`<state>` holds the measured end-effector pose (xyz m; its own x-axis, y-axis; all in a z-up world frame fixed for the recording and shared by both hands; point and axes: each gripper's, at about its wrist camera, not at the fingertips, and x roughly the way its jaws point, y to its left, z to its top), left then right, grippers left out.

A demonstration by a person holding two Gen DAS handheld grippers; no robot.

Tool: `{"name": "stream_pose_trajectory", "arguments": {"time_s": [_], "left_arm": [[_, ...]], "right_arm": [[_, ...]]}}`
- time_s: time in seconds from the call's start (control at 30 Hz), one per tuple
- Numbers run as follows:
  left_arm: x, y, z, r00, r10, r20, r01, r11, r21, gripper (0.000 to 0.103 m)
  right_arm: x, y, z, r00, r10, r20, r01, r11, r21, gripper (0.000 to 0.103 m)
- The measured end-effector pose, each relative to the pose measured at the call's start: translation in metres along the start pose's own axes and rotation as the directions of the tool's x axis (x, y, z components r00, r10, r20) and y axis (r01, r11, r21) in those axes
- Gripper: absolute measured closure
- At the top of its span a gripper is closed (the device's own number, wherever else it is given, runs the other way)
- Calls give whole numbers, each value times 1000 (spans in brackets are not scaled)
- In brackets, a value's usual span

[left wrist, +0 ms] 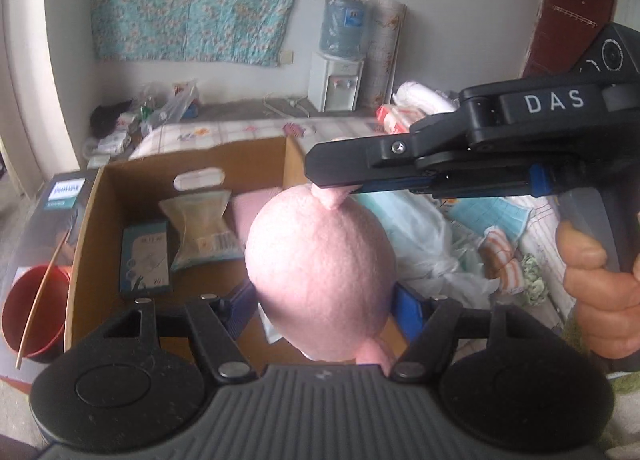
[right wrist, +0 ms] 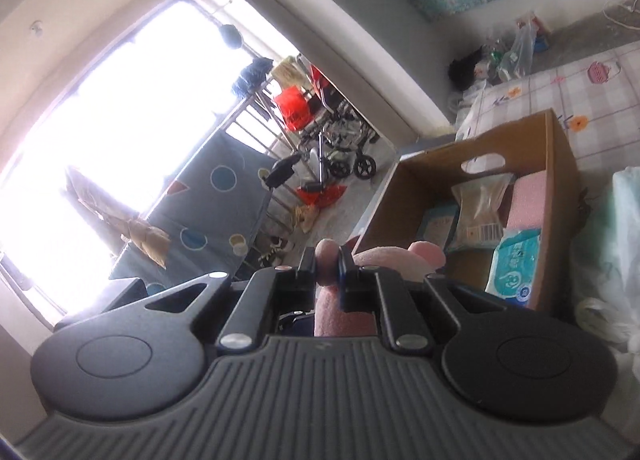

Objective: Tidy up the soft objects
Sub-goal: 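Carry the pink plush toy with the right gripper over the cardboard box, then lower the toy into the box and open the right gripper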

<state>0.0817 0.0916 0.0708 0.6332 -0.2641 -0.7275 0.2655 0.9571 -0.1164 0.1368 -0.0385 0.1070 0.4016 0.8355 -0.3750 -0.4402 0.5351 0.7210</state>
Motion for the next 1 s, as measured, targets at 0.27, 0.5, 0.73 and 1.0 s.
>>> {"name": "stream_pose_trajectory", "arguments": {"time_s": [0.27, 0.5, 0.73, 1.0], "left_arm": [[56, 95, -5, 943, -189, -273, 172, 981, -85, 30], [121, 127, -5, 889, -154, -431, 128, 988, -89, 27], [123, 147, 5, 914, -95, -394, 60, 993, -102, 17], [111, 146, 5, 934, -12, -356, -17, 997, -80, 14]], "right_arm": [[78, -21, 16, 963, -183, -195, 179, 983, -38, 94], [140, -55, 30, 901, -311, -303, 301, 950, -80, 94], [165, -72, 47, 892, -320, -319, 321, 946, -51, 94], [174, -93, 56, 907, -280, -314, 319, 944, 79, 86]]}}
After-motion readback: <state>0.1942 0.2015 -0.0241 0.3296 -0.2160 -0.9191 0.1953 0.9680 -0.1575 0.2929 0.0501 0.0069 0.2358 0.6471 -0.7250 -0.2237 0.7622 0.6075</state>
